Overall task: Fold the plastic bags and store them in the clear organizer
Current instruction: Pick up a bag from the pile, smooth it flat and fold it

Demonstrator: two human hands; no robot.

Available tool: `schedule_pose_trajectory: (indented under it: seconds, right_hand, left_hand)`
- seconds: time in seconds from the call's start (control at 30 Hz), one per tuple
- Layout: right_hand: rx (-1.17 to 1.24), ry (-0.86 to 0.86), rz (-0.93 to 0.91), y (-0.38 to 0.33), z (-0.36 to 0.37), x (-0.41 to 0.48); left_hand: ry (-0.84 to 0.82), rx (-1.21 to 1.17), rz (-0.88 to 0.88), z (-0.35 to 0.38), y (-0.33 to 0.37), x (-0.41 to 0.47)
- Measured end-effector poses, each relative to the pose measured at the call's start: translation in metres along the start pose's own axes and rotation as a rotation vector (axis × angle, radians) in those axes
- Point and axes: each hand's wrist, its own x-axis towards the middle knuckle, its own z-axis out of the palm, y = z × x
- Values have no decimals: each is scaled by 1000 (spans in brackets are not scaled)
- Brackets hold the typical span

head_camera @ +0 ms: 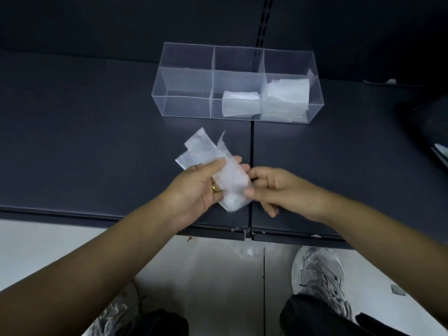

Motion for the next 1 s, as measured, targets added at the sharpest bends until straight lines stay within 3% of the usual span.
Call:
schedule_pose_trajectory:
  seconds: [0.17,0.33,0.4,0.47,0.53,0.6,0.67,0.77,0.9,1.0]
  right_hand:
    - [-129,271,124,13,12,4]
    - [-81,319,171,12,12,6]
    - [-36,316,197,12,10,8]
    - [-6,308,217,11,9,9]
    - [19,302,230,10,8,10]
    - [33,300,239,7,9,10]
    - [43,300,267,2,10,9]
    - [132,267,346,-6,11,6]
    - [324,180,353,-23,10,-5]
    - [143,246,226,-30,1,-6]
  left_hand:
    - [221,42,-22,-29,-1,17]
    - [441,206,85,-43,9,27]
    - [561,372,269,-46,8,27]
    - [657,763,614,-47,5,18]
    - [514,1183,928,-38,-10,4]
    - [196,1415,921,-23,-34,-9]
    - [25,1553,815,-15,-54,-15]
    - [74,1619,786,-16,-68,-15]
    - [206,1560,913,-18,-63,-9]
    - [177,1493,889,-19,-49,-9]
